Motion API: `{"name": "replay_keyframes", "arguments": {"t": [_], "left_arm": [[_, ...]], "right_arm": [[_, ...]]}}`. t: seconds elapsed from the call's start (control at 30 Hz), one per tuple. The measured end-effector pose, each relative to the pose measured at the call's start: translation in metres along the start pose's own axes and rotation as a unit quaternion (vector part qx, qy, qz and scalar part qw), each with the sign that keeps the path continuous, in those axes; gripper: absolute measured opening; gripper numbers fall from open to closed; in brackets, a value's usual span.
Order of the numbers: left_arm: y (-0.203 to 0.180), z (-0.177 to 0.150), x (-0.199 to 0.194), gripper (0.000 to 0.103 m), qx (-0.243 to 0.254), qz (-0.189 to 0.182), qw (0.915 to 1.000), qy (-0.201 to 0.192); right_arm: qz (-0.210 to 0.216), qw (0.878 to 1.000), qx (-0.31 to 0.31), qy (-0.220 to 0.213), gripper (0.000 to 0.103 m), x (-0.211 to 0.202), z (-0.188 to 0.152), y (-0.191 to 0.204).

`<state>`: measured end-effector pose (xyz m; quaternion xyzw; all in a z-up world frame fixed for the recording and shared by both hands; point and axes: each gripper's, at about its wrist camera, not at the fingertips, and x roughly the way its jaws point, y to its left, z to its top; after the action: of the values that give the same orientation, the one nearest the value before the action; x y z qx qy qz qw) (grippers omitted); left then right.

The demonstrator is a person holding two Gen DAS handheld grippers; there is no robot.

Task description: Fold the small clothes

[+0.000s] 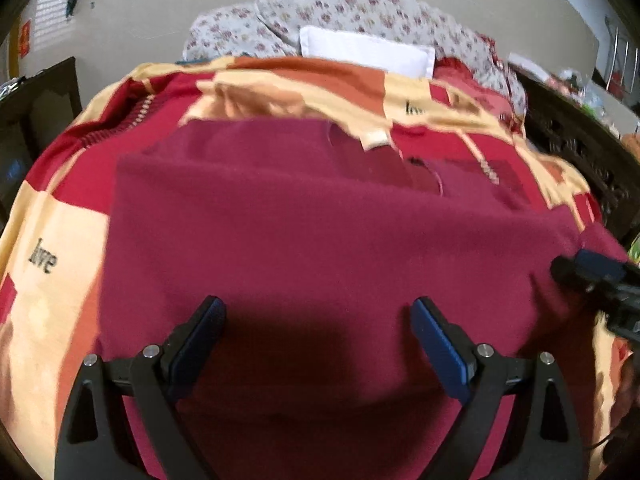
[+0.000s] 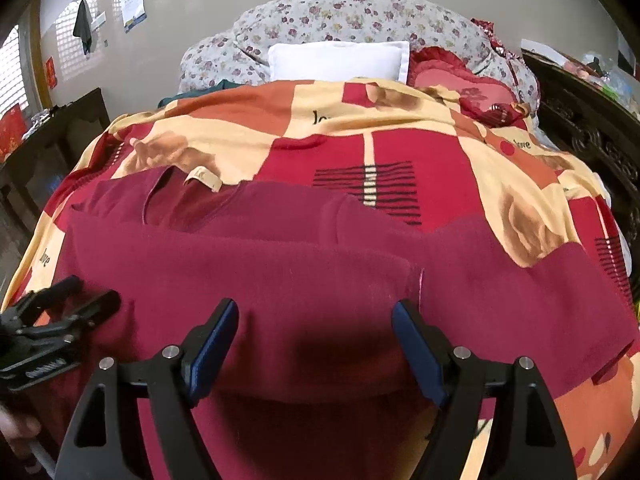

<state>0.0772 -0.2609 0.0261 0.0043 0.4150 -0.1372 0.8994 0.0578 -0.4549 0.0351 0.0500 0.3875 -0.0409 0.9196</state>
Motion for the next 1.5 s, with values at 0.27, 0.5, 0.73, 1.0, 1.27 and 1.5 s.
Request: {"name": "replay_keyframes", "arguments": {"t": [0.27,0.5,0.73,1.0,1.27,1.5], "left_arm": [[-0.020,0.003,-0.010,0.094,0.012,-0.017,0.9998,0.005],[-0.038,0.005,0.004,0.094,0.005,-0.038,0.9990,0.025],[-0.054,-0.003,0.011,0.099,0.046,-0.012,0.9986,0.024],[-0.054,-0.005,0.014,0.103,0.039,-0.011,0.9990,0.021],[-0.055,-0.005,0.015,0.103,0.040,-0.006,0.9990,0.021],[-0.055,-0.005,0.016,0.103,0.040,-0.008,0.9990,0.021]], "right_arm": [[0.005,1.000,0.006,-0.006,0.087,-0.017,-0.003,-0.005],[0.018,0.998,0.063,-0.012,0.089,-0.040,-0.013,-0.041],[-0.029,0.996,0.079,-0.004,0.090,-0.060,-0.030,-0.091],[-0.073,0.982,0.165,-0.049,0.090,-0.124,-0.049,-0.204],[-0.130,0.965,0.229,-0.004,0.080,-0.093,-0.057,-0.293],[-0.125,0.950,0.286,0.024,0.073,-0.053,-0.072,-0.333]]}}
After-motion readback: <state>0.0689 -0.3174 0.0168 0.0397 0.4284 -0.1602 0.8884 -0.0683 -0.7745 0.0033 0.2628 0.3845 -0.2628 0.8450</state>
